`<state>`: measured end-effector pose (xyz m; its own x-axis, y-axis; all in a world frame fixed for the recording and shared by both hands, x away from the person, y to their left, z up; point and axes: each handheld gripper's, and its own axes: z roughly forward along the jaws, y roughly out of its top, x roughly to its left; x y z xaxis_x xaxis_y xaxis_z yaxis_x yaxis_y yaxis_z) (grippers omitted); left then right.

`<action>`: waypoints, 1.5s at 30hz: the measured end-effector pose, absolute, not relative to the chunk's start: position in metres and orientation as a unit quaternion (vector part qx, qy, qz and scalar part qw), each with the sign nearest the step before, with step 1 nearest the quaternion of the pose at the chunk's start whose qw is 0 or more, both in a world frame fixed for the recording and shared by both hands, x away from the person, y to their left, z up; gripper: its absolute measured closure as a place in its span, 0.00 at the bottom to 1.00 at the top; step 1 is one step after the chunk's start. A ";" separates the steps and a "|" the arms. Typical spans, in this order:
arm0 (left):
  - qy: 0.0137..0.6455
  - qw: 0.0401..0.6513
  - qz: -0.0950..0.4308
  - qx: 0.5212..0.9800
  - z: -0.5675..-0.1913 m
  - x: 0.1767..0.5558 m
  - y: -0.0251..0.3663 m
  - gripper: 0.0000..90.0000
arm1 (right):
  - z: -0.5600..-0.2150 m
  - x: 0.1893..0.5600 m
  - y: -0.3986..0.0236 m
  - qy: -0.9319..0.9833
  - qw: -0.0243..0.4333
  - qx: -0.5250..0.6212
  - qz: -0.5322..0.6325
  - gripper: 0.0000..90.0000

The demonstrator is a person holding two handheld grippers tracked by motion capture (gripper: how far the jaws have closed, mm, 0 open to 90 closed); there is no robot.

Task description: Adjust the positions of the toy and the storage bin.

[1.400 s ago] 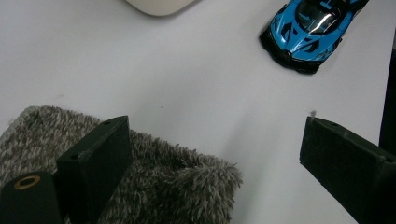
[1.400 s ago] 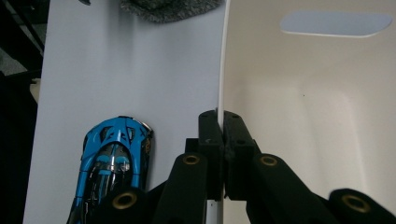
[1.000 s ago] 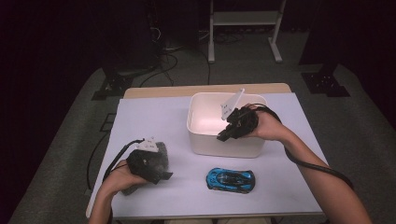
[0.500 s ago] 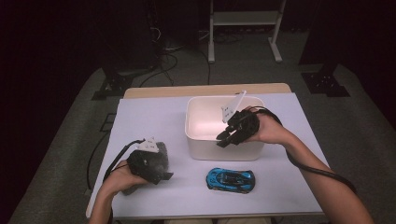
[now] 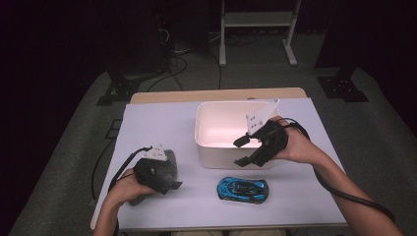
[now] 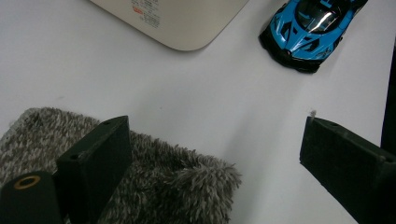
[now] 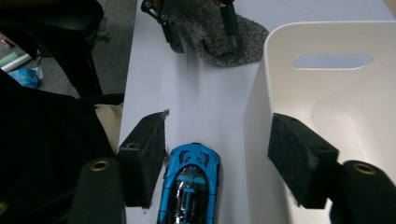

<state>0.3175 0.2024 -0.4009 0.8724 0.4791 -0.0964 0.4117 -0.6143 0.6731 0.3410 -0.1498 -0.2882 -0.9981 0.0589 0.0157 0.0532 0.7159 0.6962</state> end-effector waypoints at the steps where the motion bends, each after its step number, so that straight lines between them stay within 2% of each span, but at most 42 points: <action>1: 0.247 0.362 0.048 0.898 -0.400 0.317 0.202 0.10 | -0.290 0.337 -0.151 0.926 0.008 0.029 0.376 0.36; 7: 0.243 0.363 0.051 0.898 -0.398 0.316 0.202 0.10 | -0.309 0.313 -0.157 0.925 0.012 0.034 0.379 0.30; 15: 0.244 0.362 0.049 0.898 -0.399 0.315 0.201 0.10 | -0.348 0.295 -0.160 0.931 0.014 0.045 0.361 0.27; 21: 0.245 0.364 0.051 0.897 -0.399 0.315 0.202 0.10 | -0.376 0.295 -0.158 0.935 0.002 0.059 0.349 0.25; 28: 0.245 0.364 0.050 0.897 -0.400 0.315 0.202 0.10 | -0.403 0.298 -0.158 0.937 0.010 0.075 0.341 0.23; 45: 0.239 0.363 0.045 0.899 -0.400 0.314 0.202 0.10 | -0.431 0.303 -0.155 0.939 0.034 0.092 0.330 0.19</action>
